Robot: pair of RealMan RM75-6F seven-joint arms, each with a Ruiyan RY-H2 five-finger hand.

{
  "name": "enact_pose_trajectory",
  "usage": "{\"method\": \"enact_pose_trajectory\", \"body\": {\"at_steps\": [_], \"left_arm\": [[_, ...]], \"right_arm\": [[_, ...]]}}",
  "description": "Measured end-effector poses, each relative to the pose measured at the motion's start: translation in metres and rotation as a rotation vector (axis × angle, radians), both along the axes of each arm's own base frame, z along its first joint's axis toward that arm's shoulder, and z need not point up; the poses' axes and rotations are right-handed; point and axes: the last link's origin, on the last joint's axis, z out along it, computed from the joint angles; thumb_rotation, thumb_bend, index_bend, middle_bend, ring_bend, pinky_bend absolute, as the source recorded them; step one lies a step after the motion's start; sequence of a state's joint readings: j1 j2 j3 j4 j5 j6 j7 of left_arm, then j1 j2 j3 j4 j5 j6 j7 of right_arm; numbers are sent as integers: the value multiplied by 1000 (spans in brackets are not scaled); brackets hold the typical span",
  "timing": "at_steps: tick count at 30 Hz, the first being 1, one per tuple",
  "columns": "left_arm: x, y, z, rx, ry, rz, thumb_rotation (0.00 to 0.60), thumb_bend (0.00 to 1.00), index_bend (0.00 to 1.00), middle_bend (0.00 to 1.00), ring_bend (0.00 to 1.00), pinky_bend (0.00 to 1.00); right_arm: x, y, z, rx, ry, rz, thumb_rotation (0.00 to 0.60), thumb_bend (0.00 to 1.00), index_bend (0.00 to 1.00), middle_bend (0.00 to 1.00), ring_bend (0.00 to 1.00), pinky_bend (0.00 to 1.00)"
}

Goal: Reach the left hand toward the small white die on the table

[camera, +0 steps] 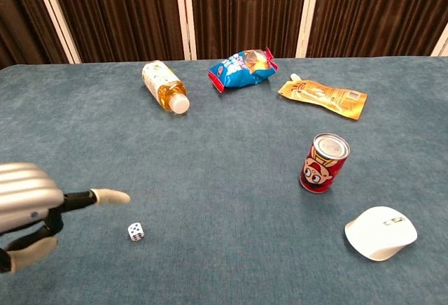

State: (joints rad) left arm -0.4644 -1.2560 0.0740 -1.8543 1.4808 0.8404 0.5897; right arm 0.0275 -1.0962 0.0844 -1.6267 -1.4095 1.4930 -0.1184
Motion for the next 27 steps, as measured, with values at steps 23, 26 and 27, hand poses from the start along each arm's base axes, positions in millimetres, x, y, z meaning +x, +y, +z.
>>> {"method": "enact_pose_trajectory", "body": {"at_steps": [23, 26, 27], "left_arm": [[2, 0, -35, -74, 33, 37, 600, 656, 0, 803, 817, 851], [-2, -3, -34, -80, 40, 44, 600, 657, 0, 803, 816, 851], [-4, -4, -34, -81, 44, 45, 600, 657, 0, 802, 816, 851]], "right_arm": [[-1, 1, 0, 3, 4, 2, 600, 19, 0, 0, 0, 0], [0, 1, 0, 2, 5, 4, 600, 20, 0, 0, 0, 0], [0, 1, 0, 2, 6, 4, 600, 21, 0, 0, 0, 0]]}}
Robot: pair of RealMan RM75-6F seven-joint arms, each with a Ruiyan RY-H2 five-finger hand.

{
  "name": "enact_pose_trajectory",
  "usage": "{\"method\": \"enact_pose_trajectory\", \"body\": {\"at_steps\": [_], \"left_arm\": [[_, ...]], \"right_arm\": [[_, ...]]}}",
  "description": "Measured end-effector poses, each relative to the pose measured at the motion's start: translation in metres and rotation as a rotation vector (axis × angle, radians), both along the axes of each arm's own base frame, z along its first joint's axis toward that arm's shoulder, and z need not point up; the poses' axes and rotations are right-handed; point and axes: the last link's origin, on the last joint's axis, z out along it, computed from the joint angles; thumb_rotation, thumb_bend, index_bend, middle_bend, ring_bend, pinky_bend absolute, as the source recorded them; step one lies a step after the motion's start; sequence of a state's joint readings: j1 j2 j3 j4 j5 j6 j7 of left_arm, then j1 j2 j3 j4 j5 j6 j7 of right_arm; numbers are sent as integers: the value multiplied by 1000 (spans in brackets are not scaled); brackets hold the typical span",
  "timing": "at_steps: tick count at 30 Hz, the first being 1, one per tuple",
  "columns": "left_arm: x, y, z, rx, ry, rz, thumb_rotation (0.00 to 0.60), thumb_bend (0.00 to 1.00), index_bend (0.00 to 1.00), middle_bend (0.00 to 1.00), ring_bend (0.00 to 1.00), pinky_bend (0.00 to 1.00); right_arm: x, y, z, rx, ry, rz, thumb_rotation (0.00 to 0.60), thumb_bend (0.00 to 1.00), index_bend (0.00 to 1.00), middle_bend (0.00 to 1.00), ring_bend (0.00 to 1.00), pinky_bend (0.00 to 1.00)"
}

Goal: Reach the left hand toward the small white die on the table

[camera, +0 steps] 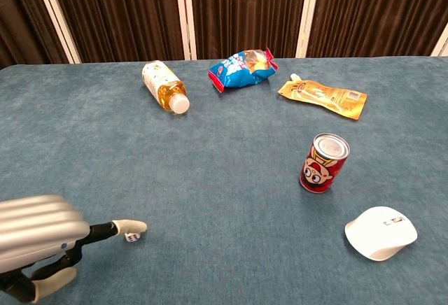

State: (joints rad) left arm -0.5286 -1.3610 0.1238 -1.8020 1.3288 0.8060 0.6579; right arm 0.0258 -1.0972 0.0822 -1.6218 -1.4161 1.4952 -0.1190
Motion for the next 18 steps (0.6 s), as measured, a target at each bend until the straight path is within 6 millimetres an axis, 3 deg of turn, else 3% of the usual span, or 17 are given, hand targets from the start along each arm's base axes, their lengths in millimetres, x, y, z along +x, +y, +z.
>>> {"method": "enact_pose_trajectory", "body": {"at_steps": [18], "left_arm": [[-26, -20, 32, 37, -2, 28, 600, 665, 0, 803, 817, 851]], "right_arm": [[1, 1, -4, 10, 10, -1, 600, 20, 0, 0, 0, 0]]}}
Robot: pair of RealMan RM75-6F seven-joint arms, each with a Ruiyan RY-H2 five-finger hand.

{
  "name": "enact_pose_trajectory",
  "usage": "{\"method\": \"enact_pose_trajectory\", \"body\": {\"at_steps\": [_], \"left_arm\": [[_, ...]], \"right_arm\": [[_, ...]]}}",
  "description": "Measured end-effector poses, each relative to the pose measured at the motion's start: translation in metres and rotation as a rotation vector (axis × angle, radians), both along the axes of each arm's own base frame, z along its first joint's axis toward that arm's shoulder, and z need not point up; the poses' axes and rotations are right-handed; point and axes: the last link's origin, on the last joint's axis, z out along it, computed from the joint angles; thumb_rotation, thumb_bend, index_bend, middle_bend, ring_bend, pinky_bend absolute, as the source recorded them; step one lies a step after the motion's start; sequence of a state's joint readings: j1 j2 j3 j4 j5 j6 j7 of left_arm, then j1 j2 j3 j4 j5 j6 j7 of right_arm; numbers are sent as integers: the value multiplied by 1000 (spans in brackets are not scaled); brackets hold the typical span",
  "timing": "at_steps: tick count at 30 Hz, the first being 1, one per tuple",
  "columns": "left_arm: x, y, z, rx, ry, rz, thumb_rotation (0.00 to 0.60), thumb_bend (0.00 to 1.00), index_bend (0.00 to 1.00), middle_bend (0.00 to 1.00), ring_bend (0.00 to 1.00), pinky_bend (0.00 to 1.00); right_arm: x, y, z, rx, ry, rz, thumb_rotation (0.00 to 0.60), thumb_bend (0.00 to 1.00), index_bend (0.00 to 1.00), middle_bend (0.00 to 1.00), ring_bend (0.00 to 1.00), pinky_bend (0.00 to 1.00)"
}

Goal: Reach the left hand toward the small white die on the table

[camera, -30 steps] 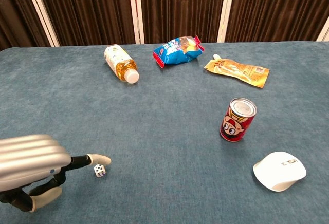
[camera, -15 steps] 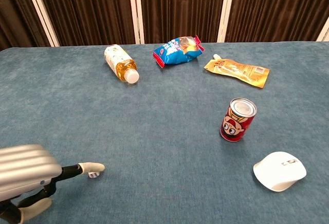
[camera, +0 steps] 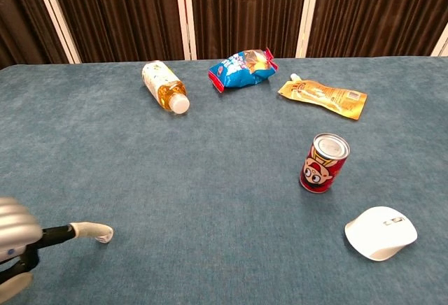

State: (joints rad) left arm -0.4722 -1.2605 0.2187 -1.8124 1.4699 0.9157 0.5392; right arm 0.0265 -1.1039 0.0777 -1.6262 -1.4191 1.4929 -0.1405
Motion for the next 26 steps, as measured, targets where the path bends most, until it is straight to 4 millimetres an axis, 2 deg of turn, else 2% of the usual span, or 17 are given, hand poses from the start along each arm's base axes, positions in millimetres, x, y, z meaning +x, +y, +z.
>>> {"method": "enact_pose_trajectory", "body": {"at_steps": [7, 10, 11, 13, 14, 15, 16, 17, 18, 21, 26], "left_arm": [[-12, -11, 15, 7, -6, 14, 600, 666, 0, 802, 815, 850], [-13, -12, 21, 35, -27, 14, 600, 666, 0, 726, 746, 798], [-13, -12, 24, 53, -40, 18, 600, 665, 0, 624, 659, 737], [-13, -11, 29, 90, -66, 19, 600, 644, 0, 321, 407, 567], [-13, -10, 34, 122, -86, 18, 600, 604, 0, 147, 222, 431], [-13, -10, 38, 151, -101, 17, 600, 545, 0, 34, 85, 276], [-13, -9, 42, 183, -116, 18, 600, 501, 0, 3, 28, 180], [-14, -9, 49, 229, -136, 21, 600, 443, 0, 0, 0, 71], [-15, -9, 55, 265, -150, 26, 600, 401, 0, 0, 0, 12], [-19, -10, 74, 392, -188, 49, 600, 356, 0, 0, 0, 0], [-26, -12, 97, 570, -228, 91, 600, 341, 0, 0, 0, 0]], "right_arm": [[0, 0, 1, -2, -2, 0, 600, 20, 0, 0, 0, 0], [-1, 1, 0, -1, -1, -1, 600, 20, 0, 0, 0, 0], [-1, 1, 0, -1, -1, -1, 600, 20, 0, 0, 0, 0], [-1, 1, 0, -2, -2, 0, 600, 20, 0, 0, 0, 0], [-1, 1, 0, -1, -2, 0, 600, 20, 0, 0, 0, 0], [0, 1, 0, -2, -3, 2, 600, 20, 0, 0, 0, 0], [0, 1, 0, -2, -3, 3, 600, 19, 0, 0, 0, 0], [0, 0, 0, -1, -3, 4, 600, 19, 0, 0, 0, 0], [1, 0, 0, -1, -3, 6, 600, 20, 0, 0, 0, 0], [2, 0, -1, 2, -3, 11, 600, 20, 0, 0, 0, 0], [5, 0, -3, 7, -1, 24, 600, 21, 0, 0, 0, 0]]}}
